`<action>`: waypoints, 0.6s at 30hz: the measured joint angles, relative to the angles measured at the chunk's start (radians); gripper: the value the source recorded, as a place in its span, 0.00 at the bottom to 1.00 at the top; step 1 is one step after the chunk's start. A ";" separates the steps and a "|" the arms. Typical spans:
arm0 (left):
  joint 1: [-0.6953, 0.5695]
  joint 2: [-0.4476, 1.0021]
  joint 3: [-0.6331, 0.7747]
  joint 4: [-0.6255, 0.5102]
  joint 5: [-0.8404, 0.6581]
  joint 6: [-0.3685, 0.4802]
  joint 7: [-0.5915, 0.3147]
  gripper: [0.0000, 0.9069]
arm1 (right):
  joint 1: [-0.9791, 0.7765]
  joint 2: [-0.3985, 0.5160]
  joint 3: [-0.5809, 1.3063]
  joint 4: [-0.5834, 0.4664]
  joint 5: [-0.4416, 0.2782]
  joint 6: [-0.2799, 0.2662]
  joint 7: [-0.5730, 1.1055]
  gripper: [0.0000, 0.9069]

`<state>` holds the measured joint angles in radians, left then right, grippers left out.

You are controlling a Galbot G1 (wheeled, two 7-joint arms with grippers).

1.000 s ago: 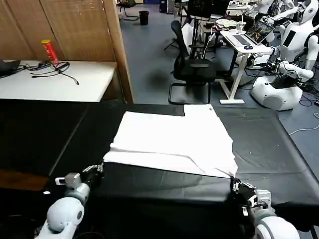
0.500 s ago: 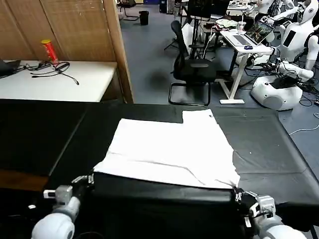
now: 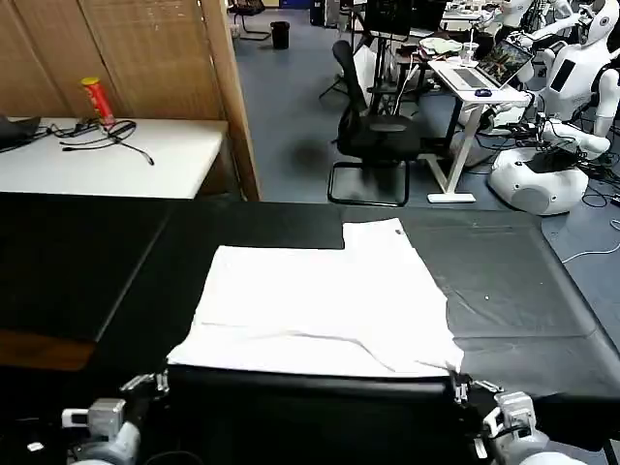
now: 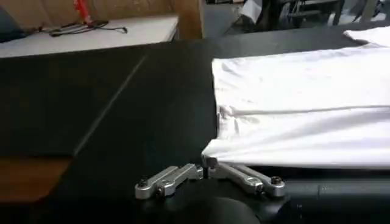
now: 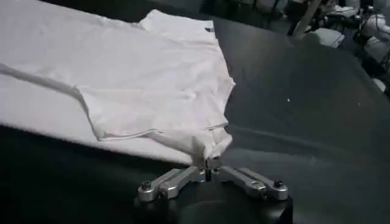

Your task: Fold and organize the clothes.

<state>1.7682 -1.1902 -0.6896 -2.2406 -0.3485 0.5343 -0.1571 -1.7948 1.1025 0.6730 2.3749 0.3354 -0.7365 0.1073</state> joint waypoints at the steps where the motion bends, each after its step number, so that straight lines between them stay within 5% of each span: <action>1: -0.002 0.001 -0.003 -0.005 0.002 0.010 0.004 0.97 | -0.007 0.003 0.003 0.007 0.000 0.000 -0.001 0.97; 10: -0.020 0.026 -0.053 -0.055 0.028 0.028 0.070 0.97 | 0.025 0.001 0.064 0.050 0.152 0.000 -0.008 0.97; 18: -0.252 0.087 -0.007 0.005 -0.211 0.066 -0.046 0.97 | 0.377 -0.038 -0.003 -0.146 0.226 0.098 0.006 0.97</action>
<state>1.5160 -1.1032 -0.6964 -2.2361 -0.5598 0.6008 -0.2027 -1.4174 1.0647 0.6696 2.2290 0.5613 -0.6384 0.1134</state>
